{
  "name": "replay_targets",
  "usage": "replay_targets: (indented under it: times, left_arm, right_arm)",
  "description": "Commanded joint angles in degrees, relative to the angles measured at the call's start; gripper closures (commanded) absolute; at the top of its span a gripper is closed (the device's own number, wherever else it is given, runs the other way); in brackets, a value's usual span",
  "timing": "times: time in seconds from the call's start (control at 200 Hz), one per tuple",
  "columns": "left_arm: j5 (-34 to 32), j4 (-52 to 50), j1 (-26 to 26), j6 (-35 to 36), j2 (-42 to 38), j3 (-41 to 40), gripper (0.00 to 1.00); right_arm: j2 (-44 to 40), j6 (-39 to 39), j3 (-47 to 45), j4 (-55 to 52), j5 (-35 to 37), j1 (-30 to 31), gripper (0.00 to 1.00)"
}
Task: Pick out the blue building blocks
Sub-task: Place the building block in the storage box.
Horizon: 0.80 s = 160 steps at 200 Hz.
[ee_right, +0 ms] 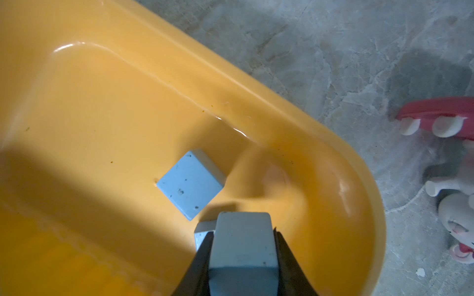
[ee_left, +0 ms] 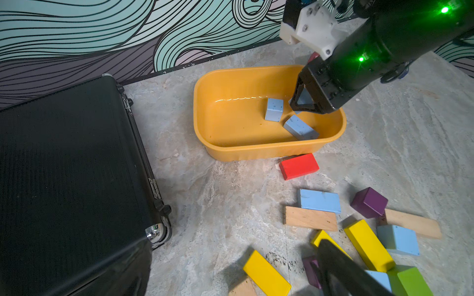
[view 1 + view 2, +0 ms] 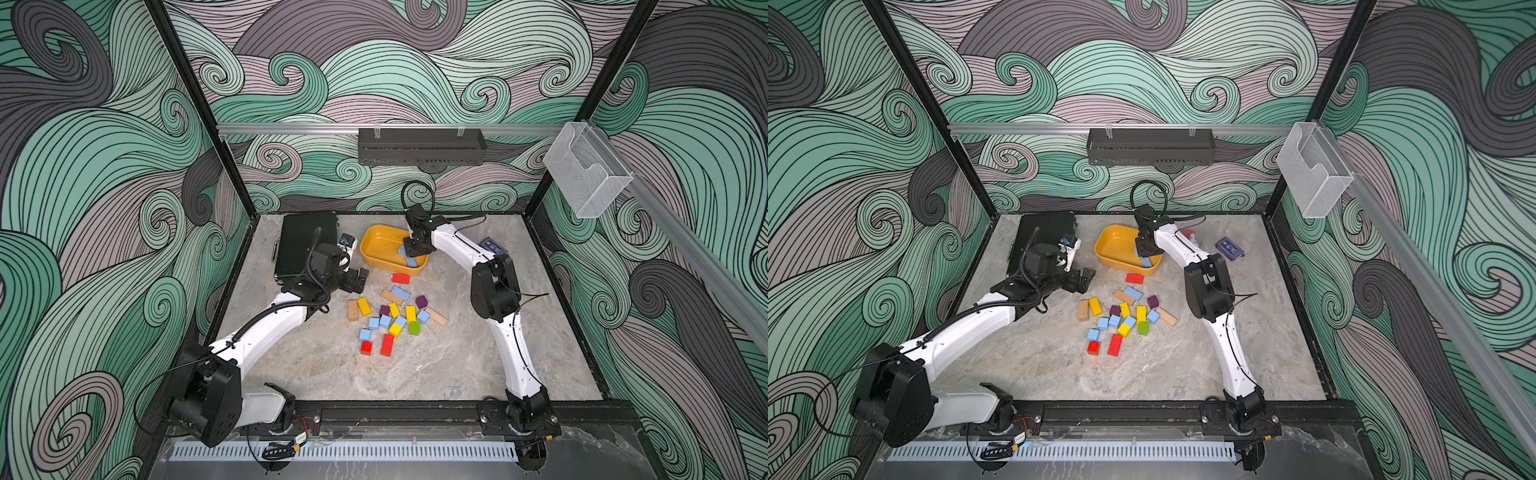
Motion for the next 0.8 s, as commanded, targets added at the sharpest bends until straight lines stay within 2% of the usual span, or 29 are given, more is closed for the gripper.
replay_targets:
  times: [0.0, 0.095, 0.17, 0.52, 0.69, 0.796]
  left_arm:
    - [0.7, -0.8, 0.4, -0.2, 0.3, 1.1, 0.01]
    - [0.3, -0.9, 0.4, -0.4, 0.2, 1.2, 0.01]
    - [-0.2, -2.5, 0.4, -0.8, -0.1, 2.3, 0.01]
    - [-0.5, -4.7, 0.4, 0.3, -3.3, 2.0, 0.01]
    - [0.0, -5.0, 0.4, -0.4, -4.2, 2.0, 0.01]
    - [0.5, -5.3, 0.4, -0.5, -5.1, 2.1, 0.01]
  right_arm:
    - [1.5, 0.7, 1.6, -1.0, 0.9, -0.2, 0.83]
    - [1.9, 1.0, 2.1, -1.4, 0.3, -0.2, 0.8]
    - [2.2, 1.1, 2.6, -1.8, 0.3, -0.2, 0.72]
    - [1.7, 2.5, 3.5, -3.1, -2.6, -0.1, 0.57]
    - [0.6, 3.0, 3.6, -4.0, -2.9, -0.1, 0.45]
    - [-0.7, 2.8, 3.3, -4.1, -4.0, -0.1, 0.42]
